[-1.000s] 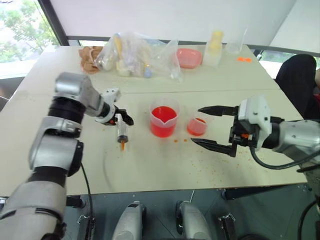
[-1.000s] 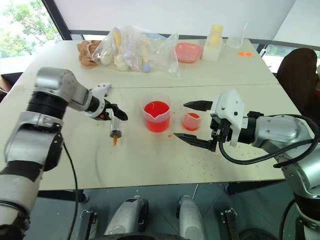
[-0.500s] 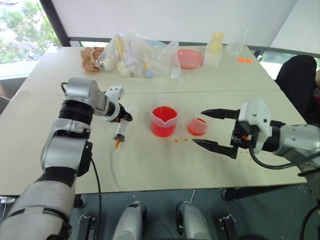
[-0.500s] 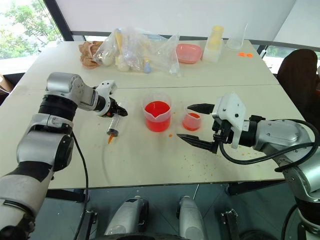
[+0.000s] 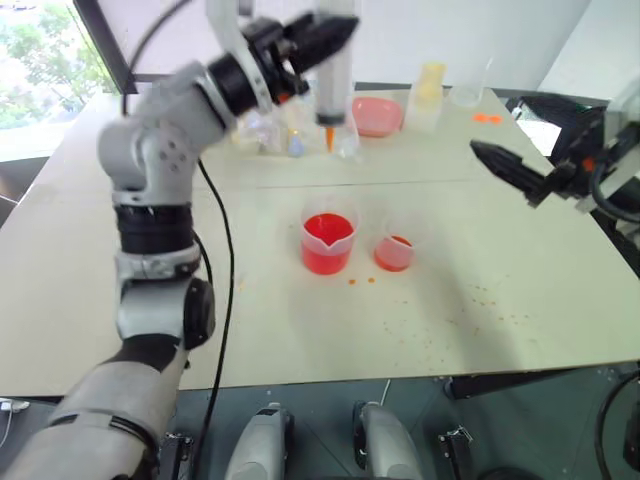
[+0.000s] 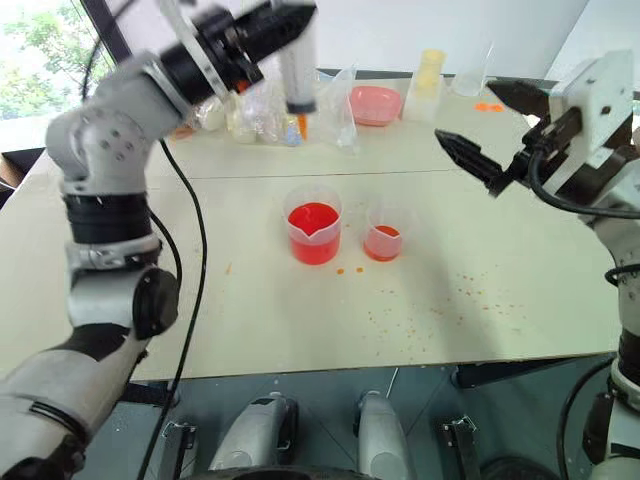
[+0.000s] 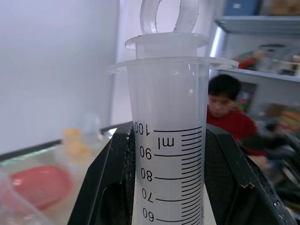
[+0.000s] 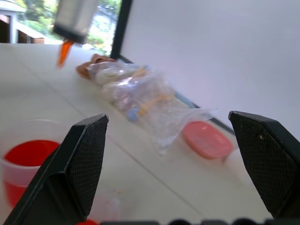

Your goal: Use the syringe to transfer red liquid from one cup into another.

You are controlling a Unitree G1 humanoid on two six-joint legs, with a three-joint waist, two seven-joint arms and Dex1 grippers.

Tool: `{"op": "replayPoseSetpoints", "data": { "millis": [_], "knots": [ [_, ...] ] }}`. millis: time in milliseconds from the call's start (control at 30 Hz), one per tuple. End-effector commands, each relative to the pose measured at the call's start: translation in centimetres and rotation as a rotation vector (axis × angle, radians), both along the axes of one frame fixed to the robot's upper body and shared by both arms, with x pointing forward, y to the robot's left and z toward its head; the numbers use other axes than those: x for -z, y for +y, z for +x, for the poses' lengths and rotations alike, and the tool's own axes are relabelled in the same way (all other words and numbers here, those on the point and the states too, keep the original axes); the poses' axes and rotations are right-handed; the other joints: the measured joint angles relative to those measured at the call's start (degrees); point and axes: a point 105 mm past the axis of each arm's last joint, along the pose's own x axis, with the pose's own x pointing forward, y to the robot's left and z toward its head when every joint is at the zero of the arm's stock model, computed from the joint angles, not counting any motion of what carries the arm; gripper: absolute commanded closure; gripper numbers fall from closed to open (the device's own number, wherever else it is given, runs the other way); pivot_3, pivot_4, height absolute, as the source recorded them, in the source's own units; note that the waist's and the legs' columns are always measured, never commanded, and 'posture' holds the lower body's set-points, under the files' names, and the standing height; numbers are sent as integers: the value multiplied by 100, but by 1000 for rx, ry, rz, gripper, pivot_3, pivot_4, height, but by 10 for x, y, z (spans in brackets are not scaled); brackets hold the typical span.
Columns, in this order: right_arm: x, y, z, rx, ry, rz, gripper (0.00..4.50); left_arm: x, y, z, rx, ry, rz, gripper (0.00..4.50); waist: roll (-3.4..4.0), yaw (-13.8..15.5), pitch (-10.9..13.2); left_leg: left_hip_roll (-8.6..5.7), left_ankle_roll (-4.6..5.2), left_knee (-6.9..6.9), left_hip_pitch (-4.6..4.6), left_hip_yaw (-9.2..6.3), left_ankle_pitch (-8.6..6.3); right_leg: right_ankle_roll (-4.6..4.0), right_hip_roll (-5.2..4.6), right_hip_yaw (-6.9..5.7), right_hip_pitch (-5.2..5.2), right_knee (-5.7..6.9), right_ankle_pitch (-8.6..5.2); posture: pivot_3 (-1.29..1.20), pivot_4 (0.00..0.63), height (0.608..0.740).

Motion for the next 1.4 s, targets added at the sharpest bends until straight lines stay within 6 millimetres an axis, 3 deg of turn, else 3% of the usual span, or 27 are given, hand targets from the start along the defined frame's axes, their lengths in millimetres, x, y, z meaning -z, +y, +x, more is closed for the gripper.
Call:
{"op": "replayPoseSetpoints", "data": {
  "millis": [33, 200, 367, 700, 1167, 1267, 1400],
  "knots": [
    [-19, 3, 4, 41, -134, -77, 183, -2, -12, -17, 78, -110, 26, 3069, 0, -14, 2, 0, 0, 0, 0, 1, 0, 0, 2, 1, 0, 0, 0, 0, 150, 740],
    [-34, 19, 8, -1, -229, -96, 183, 29, -16, -10, 91, -91, 72, 3069, 0, -38, 2, 2, 1, 0, 0, 0, 0, 1, 5, 1, -1, 0, 0, 0, 150, 740],
    [-36, 40, 11, -72, -261, -103, 183, 58, -18, -10, 110, -104, 168, 3069, 0, -29, 2, 2, 1, 1, -1, -3, 0, 0, 8, 1, -1, 1, 0, 0, 150, 740],
    [-22, 76, 20, -195, -248, -89, 183, 84, -18, -13, 137, -108, 243, 3069, 2, -15, 3, 3, 2, 1, -2, -10, 0, 0, 10, 0, -1, 3, 0, 0, 150, 740],
    [-1, 96, 23, -271, -196, -89, 183, 99, -20, -18, 152, -125, 301, 3069, 3, -21, 3, 5, 2, 1, -2, -14, 0, 0, 17, 0, -1, 4, 0, 0, 150, 740],
    [1, 96, 23, -272, -192, -89, 1027, 100, -20, -19, 154, -125, 303, 3070, 3, -22, 3, 5, 2, 1, -2, -15, 0, 0, 17, -1, -1, 5, 0, 0, 150, 740],
    [2, 96, 23, -277, -192, -82, 3064, 107, -18, -16, 145, -116, 322, 3070, 3, -24, 3, 6, 2, 1, -2, -15, 0, 0, 18, -1, -1, 5, 0, 0, 150, 740]
  ]
}}
